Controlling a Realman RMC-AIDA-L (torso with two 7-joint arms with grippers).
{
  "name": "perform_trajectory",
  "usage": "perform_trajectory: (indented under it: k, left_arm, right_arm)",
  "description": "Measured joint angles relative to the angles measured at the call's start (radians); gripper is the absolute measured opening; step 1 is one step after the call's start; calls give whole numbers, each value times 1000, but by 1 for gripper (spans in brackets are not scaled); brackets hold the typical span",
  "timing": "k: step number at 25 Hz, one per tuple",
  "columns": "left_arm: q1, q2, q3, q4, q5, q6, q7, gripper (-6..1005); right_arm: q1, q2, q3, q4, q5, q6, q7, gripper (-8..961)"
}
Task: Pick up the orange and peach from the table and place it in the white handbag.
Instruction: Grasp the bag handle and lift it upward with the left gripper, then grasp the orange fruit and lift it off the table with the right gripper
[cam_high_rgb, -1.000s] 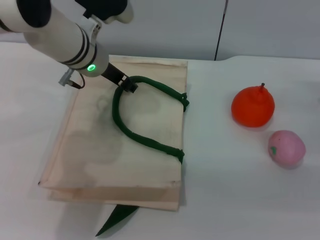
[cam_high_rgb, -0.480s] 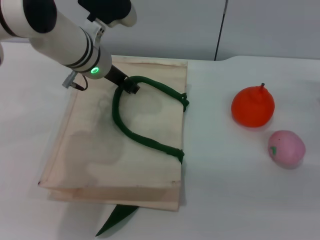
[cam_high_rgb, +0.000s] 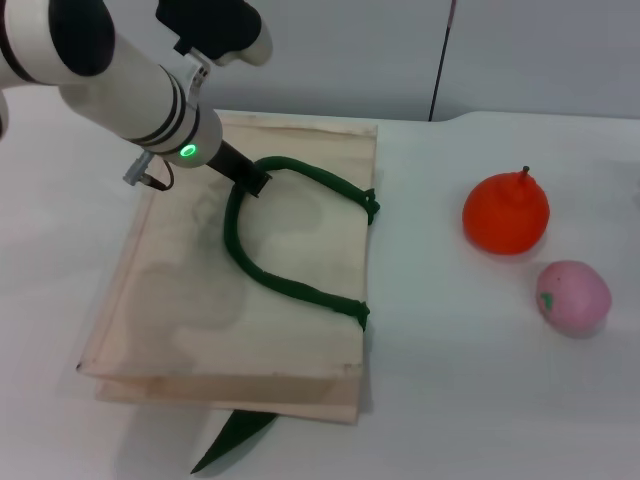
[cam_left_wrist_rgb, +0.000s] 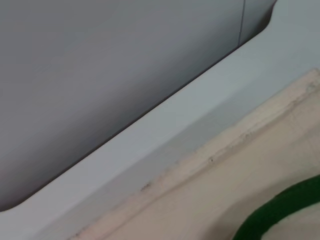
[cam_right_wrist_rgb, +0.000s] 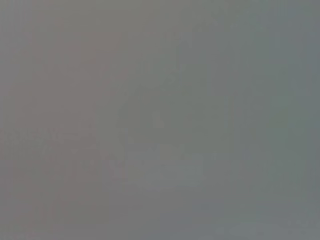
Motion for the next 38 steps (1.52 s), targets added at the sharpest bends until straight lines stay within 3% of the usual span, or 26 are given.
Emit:
perform_trajectory:
  k: [4,8,14,24,31,38]
  left_arm:
    - [-4,2,19,-1,1,-10,5,243]
    - [-8,5,43,7,-1,-25,27,119]
    - [14,5,44,45,-3,-32,31,120]
    - [149,8,39,417,6,-170,22,120]
    - [207,7,39,605,63,-268,-26,119]
    - [262,6,34,829,83,-361,-41,119]
  right_arm:
    - [0,0,0,1,0,0,0,849]
    - [0,-1,0,4,-25,0,1,850]
    - [-3,-1,0,5,-107,-11,1,851]
    - [-14,-2,0,8,-166,-13,16,853]
    - [-23,-15,0,-28,-381,-16,261,855]
    - [-66,-10,0,-86,-449,-24,297,856]
